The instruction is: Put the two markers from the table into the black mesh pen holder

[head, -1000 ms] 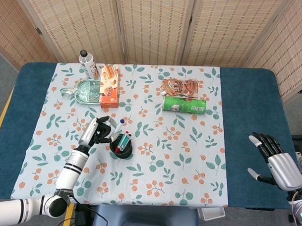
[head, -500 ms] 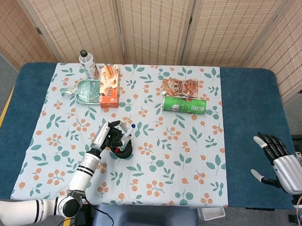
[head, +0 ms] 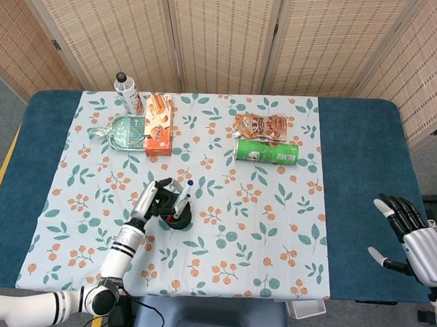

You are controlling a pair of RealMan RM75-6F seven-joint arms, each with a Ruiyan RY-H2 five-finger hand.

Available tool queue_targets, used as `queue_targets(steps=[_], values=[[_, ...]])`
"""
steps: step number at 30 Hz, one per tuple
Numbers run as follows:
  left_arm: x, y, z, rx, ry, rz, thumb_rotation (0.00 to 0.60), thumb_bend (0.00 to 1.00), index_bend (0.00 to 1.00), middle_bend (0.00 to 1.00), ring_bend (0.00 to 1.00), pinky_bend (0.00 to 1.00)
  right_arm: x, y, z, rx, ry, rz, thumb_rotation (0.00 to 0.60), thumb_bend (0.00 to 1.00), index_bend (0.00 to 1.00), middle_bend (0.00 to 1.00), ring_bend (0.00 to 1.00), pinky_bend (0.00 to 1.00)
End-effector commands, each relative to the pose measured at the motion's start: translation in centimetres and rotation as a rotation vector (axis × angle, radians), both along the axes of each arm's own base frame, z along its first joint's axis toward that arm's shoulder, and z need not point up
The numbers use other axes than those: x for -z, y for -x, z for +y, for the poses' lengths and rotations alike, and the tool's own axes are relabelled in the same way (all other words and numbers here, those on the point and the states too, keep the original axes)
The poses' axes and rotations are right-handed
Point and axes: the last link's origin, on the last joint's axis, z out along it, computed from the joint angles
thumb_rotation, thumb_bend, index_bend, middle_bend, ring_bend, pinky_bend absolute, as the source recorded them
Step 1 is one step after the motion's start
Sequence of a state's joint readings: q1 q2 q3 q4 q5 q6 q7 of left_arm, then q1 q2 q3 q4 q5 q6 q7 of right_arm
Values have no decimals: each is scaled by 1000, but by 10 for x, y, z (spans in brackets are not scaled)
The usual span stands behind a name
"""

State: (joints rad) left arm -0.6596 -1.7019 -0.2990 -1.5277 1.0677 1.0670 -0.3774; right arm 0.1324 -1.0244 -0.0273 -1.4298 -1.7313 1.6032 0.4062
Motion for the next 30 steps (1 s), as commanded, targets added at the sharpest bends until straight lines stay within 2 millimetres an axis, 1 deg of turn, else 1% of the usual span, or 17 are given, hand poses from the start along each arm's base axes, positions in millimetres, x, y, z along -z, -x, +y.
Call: queue_targets(steps=[1, 2, 5, 9, 11, 14, 17, 18, 19, 20, 21, 23, 25, 26, 27, 29, 30], values=[[1, 4, -2, 5, 6, -2, 600, 317, 392, 982, 1000, 1000, 0, 0, 0, -2, 0, 0, 600, 246, 0, 0, 0, 0], [1, 4, -2, 8, 10, -2, 600, 288, 354, 980, 1000, 1000, 1, 0, 0, -2, 0, 1, 600, 246, 0, 0, 0, 0], [0, 5, -3, 14, 15, -4, 600, 247, 283, 970, 1000, 1000, 1, -1, 0, -4, 1, 0, 600, 246, 0, 0, 0, 0], [-8, 5, -3, 23, -11, -15, 600, 226, 237, 960, 1000, 1000, 1, -1, 0, -5, -2, 2, 600, 247, 0, 0, 0, 0], [-20, 3, -4, 41, -41, -12, 600, 225, 232, 957, 1000, 1000, 1, -1, 0, -5, -4, 3, 600, 247, 0, 0, 0, 0], [-47, 5, -6, 71, -105, 10, 600, 225, 225, 950, 1000, 1000, 1, -1, 1, -7, -5, 2, 600, 247, 0, 0, 0, 0], [-78, 22, -16, 105, -152, 158, 600, 223, 197, 916, 995, 998, 1, -1, 1, -8, -4, 2, 600, 247, 0, 0, 0, 0], [-91, 33, -20, 117, -171, 255, 600, 221, 183, 896, 982, 992, 2, -1, 1, -6, -4, 5, 600, 247, 0, 0, 0, 0], [-101, 43, -23, 129, -179, 348, 600, 216, 157, 851, 941, 963, 2, -1, 1, -6, -5, 7, 600, 246, 0, 0, 0, 0], [-111, 54, -27, 140, -184, 456, 600, 209, 120, 768, 848, 895, 3, -1, 0, -5, -6, 9, 600, 246, 0, 0, 0, 0], [-125, 70, -33, 151, -195, 606, 600, 205, 96, 710, 777, 847, 4, -2, 0, -3, -7, 14, 600, 246, 0, 0, 0, 0], [-143, 91, -43, 161, -206, 824, 600, 189, 26, 473, 497, 696, 7, -2, -1, 1, -9, 23, 600, 247, 0, 0, 0, 0], [-160, 110, -56, 180, -250, 1062, 600, 176, 0, 256, 266, 573, 11, -3, -3, 9, -15, 34, 600, 247, 0, 0, 0, 0], [-165, 117, -62, 184, -264, 1149, 600, 172, 0, 173, 190, 518, 12, -3, -4, 13, -17, 39, 600, 247, 0, 0, 0, 0], [-168, 123, -69, 183, -270, 1221, 600, 170, 0, 124, 148, 479, 14, -4, -5, 17, -18, 44, 600, 247, 0, 0, 0, 0], [-173, 133, -82, 190, -300, 1356, 600, 168, 0, 37, 76, 401, 18, -5, -6, 26, -22, 55, 600, 249, 0, 0, 0, 0], [-174, 138, -90, 190, -308, 1399, 600, 168, 0, 21, 63, 387, 20, -5, -7, 30, -21, 62, 600, 249, 0, 0, 0, 0]])
